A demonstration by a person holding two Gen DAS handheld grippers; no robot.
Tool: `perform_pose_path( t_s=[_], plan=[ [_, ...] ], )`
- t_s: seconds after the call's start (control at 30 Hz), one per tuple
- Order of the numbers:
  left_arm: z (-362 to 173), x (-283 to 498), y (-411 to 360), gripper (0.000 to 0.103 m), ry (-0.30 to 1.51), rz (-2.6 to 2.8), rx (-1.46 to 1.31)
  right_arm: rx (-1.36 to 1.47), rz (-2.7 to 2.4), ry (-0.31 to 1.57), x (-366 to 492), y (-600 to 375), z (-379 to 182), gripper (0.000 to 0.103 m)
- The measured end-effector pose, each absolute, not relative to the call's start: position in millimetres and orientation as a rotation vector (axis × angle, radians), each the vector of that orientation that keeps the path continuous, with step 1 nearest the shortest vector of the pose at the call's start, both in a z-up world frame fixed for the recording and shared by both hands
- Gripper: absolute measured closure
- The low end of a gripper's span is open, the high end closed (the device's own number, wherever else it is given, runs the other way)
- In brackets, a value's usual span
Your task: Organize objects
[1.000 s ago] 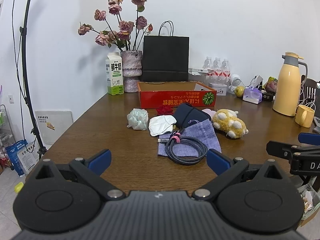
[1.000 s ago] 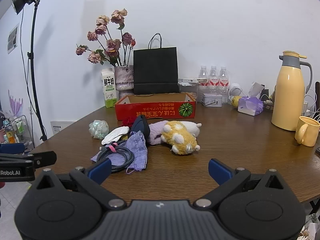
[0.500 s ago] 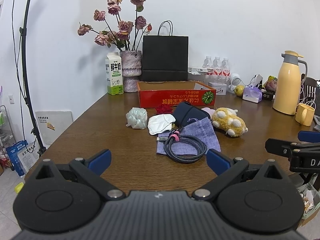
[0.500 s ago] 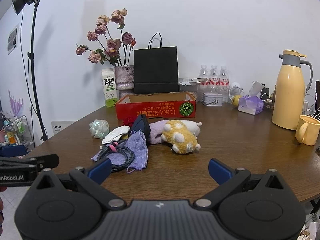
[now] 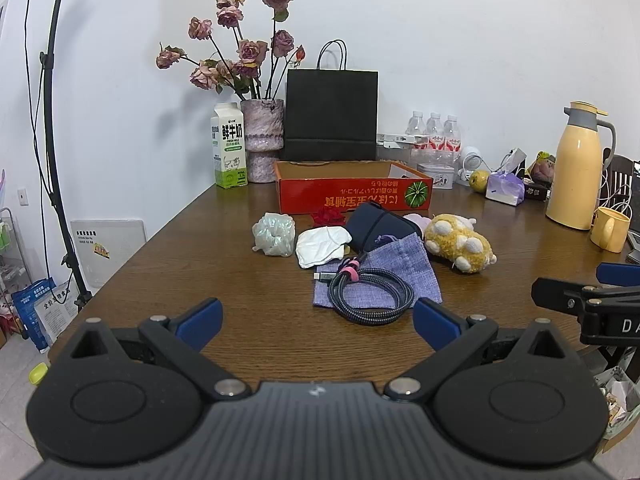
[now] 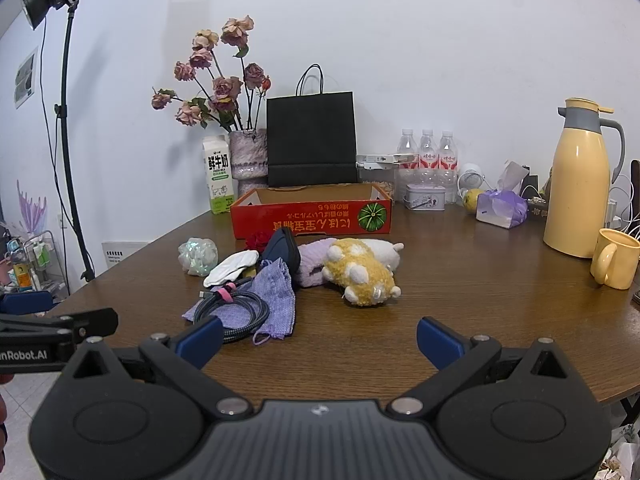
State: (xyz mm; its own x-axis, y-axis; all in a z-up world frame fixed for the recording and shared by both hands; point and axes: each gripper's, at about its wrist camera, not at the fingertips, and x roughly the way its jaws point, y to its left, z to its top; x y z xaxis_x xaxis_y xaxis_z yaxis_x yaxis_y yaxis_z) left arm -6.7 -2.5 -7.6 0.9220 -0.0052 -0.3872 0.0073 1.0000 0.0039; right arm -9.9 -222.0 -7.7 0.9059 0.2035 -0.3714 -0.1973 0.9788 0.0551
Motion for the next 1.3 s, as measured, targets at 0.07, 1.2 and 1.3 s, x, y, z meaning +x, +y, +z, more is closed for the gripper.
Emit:
perform_pose_path(
  t_s=[0.07, 1.2, 1.3],
  plan=[
    [-7.6, -6.8, -2.5, 0.000, 0.397, -0.008, 0.005, 0.016, 0.207, 0.385, -9.9, -222.1, -7.7, 0.000],
    [-7.8, -6.3, -2.0, 0.000, 0.398, -0.010, 0.004, 0.015, 0.210, 0.388, -8.6, -221.3, -7.6, 0.000],
    [-8.7, -4.5, -2.3, 0.000, 0.401, -0.011, 0.004, 0.011, 0.215, 0.395, -7.6, -218.6, -12.4, 0.000]
  ],
)
